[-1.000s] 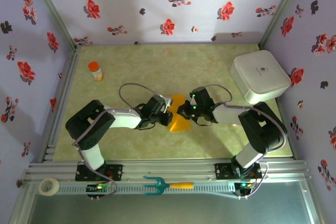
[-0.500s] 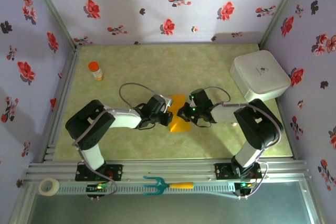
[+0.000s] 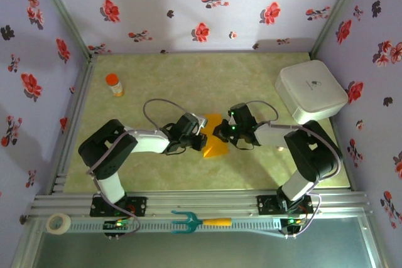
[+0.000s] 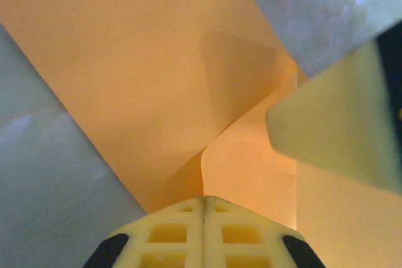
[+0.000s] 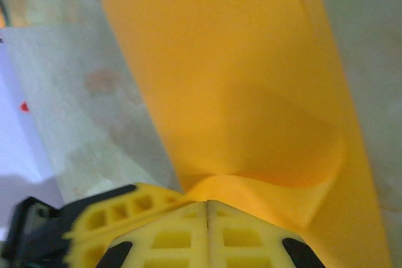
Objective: Fold a paper plane with a square sheet of paper (pick it up from the middle)
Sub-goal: Fold the triangle a second time at the center of the table.
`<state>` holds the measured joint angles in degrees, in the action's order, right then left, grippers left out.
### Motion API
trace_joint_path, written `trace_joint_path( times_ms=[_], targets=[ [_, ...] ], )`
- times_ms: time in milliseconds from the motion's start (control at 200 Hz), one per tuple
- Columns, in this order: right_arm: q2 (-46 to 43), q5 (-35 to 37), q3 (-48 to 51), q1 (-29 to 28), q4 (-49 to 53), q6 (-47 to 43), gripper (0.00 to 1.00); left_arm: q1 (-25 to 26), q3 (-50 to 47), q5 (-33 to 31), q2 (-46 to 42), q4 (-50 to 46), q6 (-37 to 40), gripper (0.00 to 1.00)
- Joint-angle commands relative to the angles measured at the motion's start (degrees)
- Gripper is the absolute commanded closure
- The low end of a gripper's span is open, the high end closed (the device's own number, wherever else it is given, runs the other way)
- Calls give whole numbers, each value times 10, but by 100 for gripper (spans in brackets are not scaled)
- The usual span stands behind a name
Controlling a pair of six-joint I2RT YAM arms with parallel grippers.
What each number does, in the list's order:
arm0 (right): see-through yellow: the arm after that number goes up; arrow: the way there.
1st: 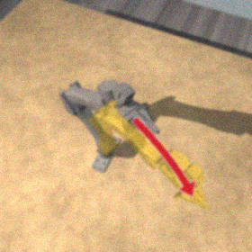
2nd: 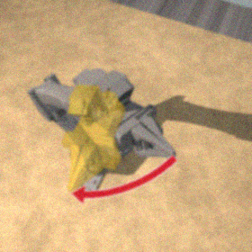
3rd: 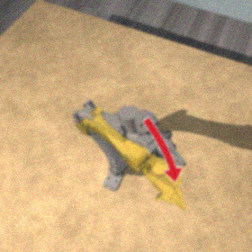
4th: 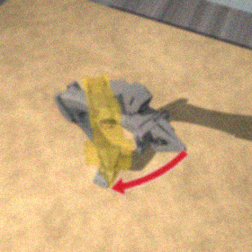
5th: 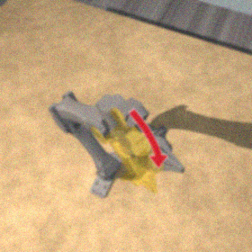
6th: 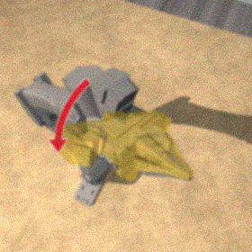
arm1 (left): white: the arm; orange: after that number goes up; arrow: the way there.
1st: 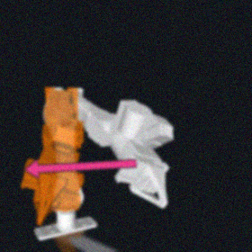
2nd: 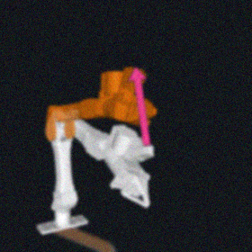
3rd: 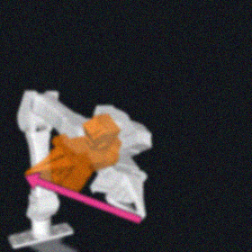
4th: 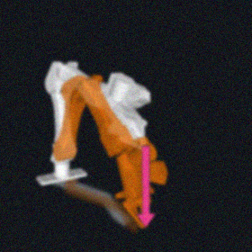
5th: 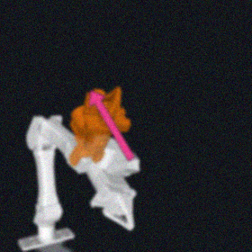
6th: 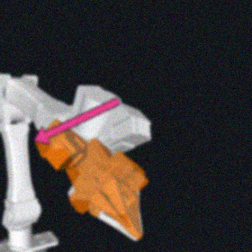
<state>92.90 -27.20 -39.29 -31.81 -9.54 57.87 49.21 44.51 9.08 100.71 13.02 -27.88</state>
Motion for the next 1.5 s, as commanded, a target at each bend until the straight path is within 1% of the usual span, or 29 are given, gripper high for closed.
trace_joint_path(
  times_ms=[0,210,400,520,650,820,900,1000,1120,1205,1350,1410,1495],
  targets=[
    [5,5,-18,10,28,-21,98,-3,6,3,12,-32,15,100],
    [34,22,38,24,-21,5,99,-3,6,3,12,-34,15,100],
    [44,34,67,37,-39,21,98,-3,7,3,12,-38,19,100],
    [25,31,64,50,-35,31,98,-3,7,3,14,-40,20,100],
    [16,60,51,59,5,19,97,-3,7,3,16,-40,20,100],
    [1,96,79,78,-37,36,96,-3,7,3,18,-40,21,100],
    [-12,86,71,83,-35,30,97,-4,6,2,17,-40,21,100],
    [-49,83,56,83,-6,13,96,-4,6,3,15,-41,21,100],
    [-79,44,39,75,22,-6,95,-4,7,4,15,-41,20,100],
    [-80,23,33,52,16,-2,95,-4,8,4,15,-42,22,100],
    [-39,-2,5,1,15,2,96,-4,11,4,16,-44,23,100],
    [-25,7,3,-8,15,10,97,-4,11,4,17,-43,23,100],
    [-7,0,7,-14,-2,14,97,-4,11,4,19,-43,22,100]
  ],
)
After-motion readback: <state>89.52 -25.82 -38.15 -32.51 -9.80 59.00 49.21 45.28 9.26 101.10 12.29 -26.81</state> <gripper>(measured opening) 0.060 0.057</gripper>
